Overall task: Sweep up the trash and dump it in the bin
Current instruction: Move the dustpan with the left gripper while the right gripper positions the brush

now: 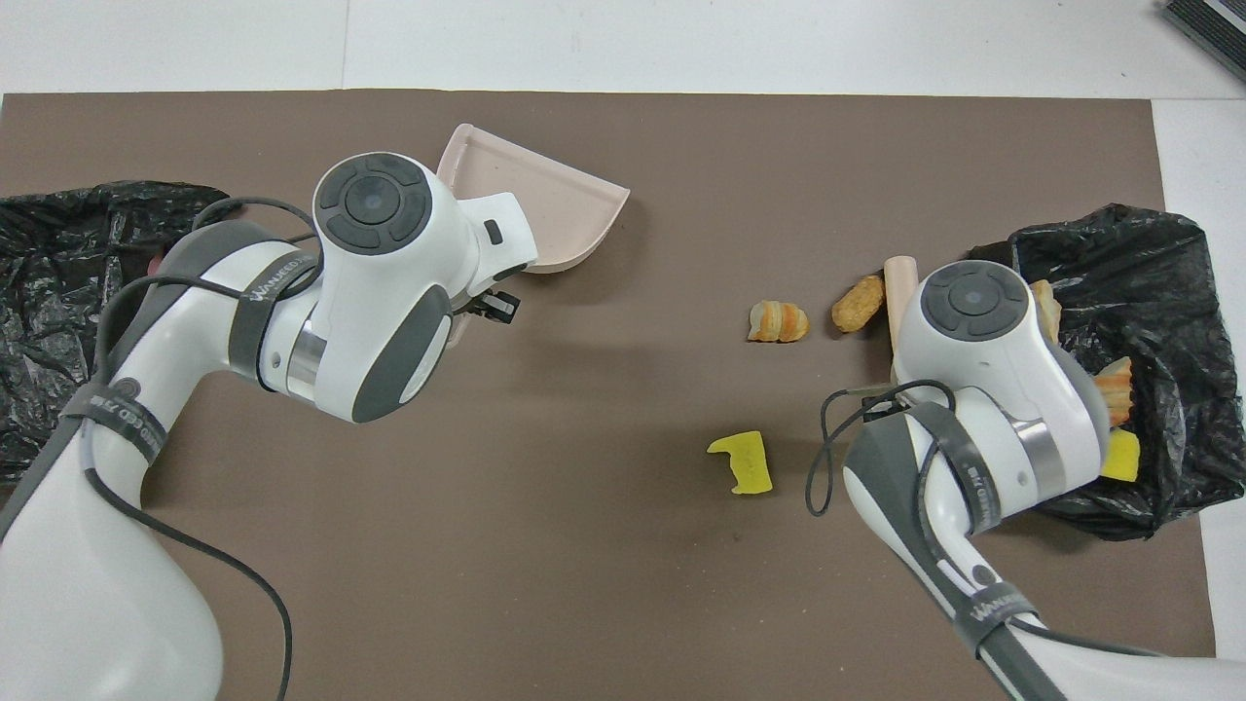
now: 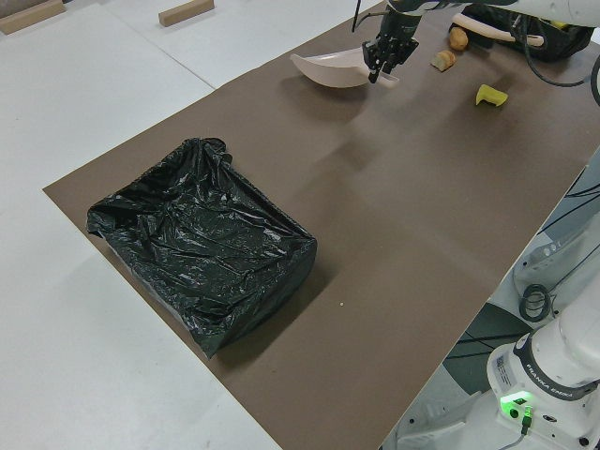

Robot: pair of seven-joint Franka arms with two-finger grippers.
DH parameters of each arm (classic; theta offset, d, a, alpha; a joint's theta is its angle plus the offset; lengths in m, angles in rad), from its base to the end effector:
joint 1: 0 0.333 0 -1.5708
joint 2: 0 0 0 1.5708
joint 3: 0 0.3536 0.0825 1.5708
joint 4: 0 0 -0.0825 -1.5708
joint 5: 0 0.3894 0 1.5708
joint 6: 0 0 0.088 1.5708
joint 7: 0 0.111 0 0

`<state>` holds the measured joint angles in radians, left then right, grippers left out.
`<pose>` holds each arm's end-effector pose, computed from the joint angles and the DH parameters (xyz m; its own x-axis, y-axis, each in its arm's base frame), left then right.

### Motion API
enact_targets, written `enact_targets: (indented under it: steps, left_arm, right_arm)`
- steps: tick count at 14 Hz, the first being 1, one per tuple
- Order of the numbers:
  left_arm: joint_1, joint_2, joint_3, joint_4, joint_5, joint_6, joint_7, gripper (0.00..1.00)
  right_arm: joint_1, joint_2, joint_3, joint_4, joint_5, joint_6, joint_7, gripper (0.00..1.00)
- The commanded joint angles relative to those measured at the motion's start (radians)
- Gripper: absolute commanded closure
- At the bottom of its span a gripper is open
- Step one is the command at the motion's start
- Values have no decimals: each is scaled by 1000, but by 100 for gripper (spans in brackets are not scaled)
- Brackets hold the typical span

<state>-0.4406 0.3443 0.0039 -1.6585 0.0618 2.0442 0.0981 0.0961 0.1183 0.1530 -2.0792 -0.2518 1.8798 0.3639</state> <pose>0.6155 -0.2836 0.4427 0.8451 -0.5335 0.0347 -0.5311 -0.8451 -0.0611 0.5263 0.1121 0.3823 0.9724 -0.0320 -0.2310 0.0363 -0.9577 0.2854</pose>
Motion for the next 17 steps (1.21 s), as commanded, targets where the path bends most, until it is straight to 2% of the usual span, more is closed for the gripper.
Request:
enact_targets:
  steps: [1,4,6,9,13,15,17]
  left_arm:
    - [71,-28,-7,-41,-48,-4,292,100]
    - [102,-40,-7,-72,-53,-9,623,100]
    - [102,-59,-5,-99,-53,-15,763,100]
    - [94,-79,-5,-136,-51,-19,961,100]
    - [31,-129,-2,-224,-37,1,982,100]
    - [-1,-137,-2,-231,-33,2,980,100]
    - [-42,-139,-2,-245,-23,5,973,100]
  right_arm:
    - [66,-5,7,-1,83,-8,-19,100]
    - [131,18,5,10,193,7,-3,100]
    - [174,21,5,43,252,-13,36,100]
    - [218,17,7,83,273,-112,131,100]
    - [224,-49,8,76,275,-229,327,100]
    - [253,-77,11,39,299,-231,484,100]
    - [289,-97,13,15,379,-225,648,100]
